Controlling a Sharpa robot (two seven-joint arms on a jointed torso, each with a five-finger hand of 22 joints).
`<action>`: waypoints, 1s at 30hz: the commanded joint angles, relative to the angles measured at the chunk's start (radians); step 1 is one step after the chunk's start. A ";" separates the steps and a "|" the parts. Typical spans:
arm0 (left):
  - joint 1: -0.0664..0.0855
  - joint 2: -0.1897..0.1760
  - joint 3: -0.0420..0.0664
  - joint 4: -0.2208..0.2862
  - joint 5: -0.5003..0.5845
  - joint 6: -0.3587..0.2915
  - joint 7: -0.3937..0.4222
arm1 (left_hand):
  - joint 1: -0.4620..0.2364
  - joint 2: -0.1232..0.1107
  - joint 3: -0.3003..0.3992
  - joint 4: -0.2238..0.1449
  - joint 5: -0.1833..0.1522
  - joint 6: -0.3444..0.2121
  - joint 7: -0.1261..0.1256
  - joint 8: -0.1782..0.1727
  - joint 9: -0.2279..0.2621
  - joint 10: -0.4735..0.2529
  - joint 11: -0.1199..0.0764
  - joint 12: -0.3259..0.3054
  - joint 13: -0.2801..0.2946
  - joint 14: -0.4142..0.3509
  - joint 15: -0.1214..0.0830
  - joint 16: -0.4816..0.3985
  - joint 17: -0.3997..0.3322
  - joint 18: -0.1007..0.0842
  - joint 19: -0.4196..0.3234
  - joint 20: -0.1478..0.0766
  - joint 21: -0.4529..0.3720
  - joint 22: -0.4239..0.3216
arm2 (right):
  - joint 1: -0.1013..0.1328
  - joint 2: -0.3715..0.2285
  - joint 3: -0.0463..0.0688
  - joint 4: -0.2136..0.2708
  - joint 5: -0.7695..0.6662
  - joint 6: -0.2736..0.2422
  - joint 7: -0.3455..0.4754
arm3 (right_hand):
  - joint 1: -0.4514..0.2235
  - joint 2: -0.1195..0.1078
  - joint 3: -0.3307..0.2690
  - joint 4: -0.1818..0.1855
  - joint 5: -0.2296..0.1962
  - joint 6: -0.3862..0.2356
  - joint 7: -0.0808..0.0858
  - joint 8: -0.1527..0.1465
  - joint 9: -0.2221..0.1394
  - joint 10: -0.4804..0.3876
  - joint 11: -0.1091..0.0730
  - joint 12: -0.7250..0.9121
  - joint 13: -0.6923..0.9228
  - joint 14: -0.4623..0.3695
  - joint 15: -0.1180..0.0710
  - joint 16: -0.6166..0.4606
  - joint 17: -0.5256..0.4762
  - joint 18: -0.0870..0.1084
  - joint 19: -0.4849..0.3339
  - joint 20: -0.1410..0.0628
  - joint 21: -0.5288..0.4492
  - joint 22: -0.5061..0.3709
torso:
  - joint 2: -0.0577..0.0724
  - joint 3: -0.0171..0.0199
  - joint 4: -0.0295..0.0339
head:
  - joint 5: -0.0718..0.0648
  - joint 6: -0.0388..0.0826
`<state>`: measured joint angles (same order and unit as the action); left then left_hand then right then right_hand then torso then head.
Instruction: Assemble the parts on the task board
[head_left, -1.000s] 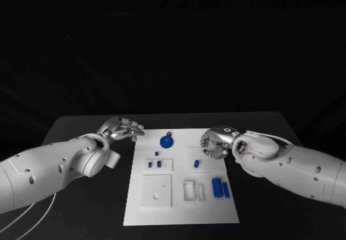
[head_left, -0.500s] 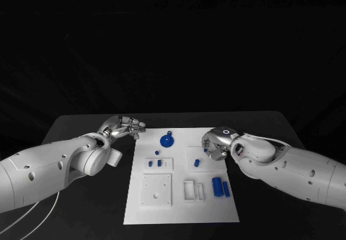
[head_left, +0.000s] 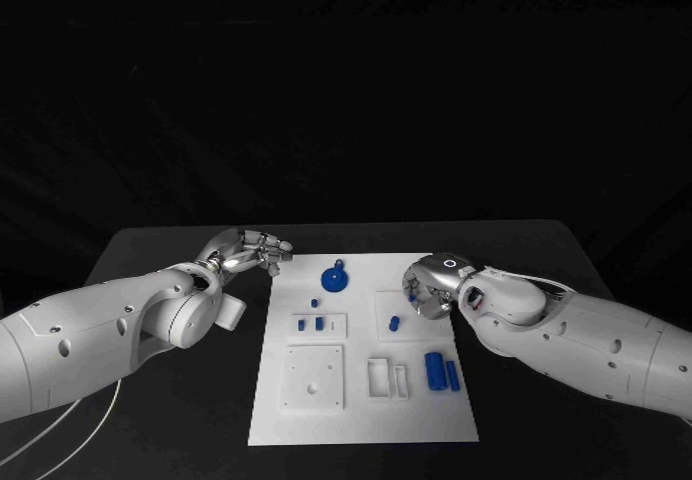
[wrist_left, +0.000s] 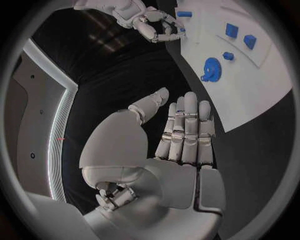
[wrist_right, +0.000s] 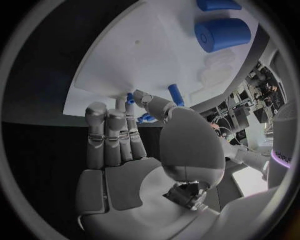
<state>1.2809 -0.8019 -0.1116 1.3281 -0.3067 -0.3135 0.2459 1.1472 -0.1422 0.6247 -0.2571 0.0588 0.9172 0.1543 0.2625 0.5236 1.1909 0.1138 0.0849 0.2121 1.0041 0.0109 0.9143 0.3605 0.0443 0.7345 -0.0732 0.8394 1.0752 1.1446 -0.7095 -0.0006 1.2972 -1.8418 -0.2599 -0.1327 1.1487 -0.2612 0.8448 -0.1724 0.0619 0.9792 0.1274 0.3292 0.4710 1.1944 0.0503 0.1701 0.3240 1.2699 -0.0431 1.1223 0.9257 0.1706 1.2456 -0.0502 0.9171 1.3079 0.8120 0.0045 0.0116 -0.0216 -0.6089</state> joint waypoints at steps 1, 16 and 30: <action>0.001 0.003 0.001 0.001 0.010 0.015 0.016 | -0.008 0.004 -0.007 0.002 -0.001 -0.007 -0.003 0.004 0.000 -0.004 0.004 -0.005 -0.001 0.005 0.005 -0.004 -0.001 -0.006 -0.005 -0.010 -0.007 -0.001 | -0.004 0.005 -0.002 0.000 -0.011 0.005 0.000 | -0.001 0.008 0.007 0.000 -0.004 0.006 0.003 0.003 0.001 0.016 0.015 0.005 0.001 0.001 -0.004 0.007 -0.002 0.091 0.006 -0.002 -0.002 0.013 | 0.000 -0.0002 -0.0004 | 0.000 -0.001; 0.001 0.002 0.001 -0.003 0.018 0.019 0.009 | -0.008 0.005 -0.008 0.001 -0.001 -0.008 -0.003 0.005 0.000 -0.005 0.004 -0.005 -0.002 0.007 0.005 -0.007 0.000 -0.005 -0.005 -0.010 -0.008 -0.001 | -0.008 0.015 -0.007 -0.006 -0.034 0.000 -0.023 | 0.007 0.030 0.017 -0.018 0.001 0.028 -0.006 0.013 0.005 0.043 0.005 0.013 0.014 0.001 -0.013 0.009 -0.005 0.091 0.006 -0.003 -0.001 0.016 | 0.000 -0.0008 0.0001 | 0.000 -0.006; 0.001 0.002 0.001 -0.006 0.018 0.015 0.008 | -0.007 0.006 -0.008 0.000 -0.001 -0.008 -0.003 0.006 0.000 -0.006 0.004 -0.006 -0.003 0.008 0.005 -0.009 0.001 -0.005 -0.004 -0.010 -0.009 0.000 | -0.010 0.014 -0.008 0.003 -0.103 -0.048 -0.069 | 0.020 0.048 0.054 -0.049 -0.008 0.075 -0.025 0.034 0.018 0.092 -0.016 0.032 0.049 0.010 -0.033 0.011 -0.011 0.091 0.015 -0.005 0.004 0.018 | -0.001 0.0001 -0.0004 | -0.001 -0.009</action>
<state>1.2812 -0.8011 -0.1116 1.3210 -0.2961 -0.3077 0.2448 1.1473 -0.1422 0.6221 -0.2545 0.0588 0.9143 0.1514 0.2625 0.5235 1.1898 0.1122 0.0849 0.2103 1.0076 0.0143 0.9105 0.3607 0.0355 0.7345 -0.0731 0.8359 1.0753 1.1364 -0.6942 -0.0079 1.2982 -1.9037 -0.2945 -0.1784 1.1689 -0.2231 0.8944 -0.2223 0.0572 1.0477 0.1001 0.3600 0.4879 1.2426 0.0341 0.1983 0.3673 1.2810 -0.0677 1.1302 0.9156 0.1689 1.2580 -0.0521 0.9175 1.3075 0.8110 0.0040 0.0113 -0.0226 -0.6176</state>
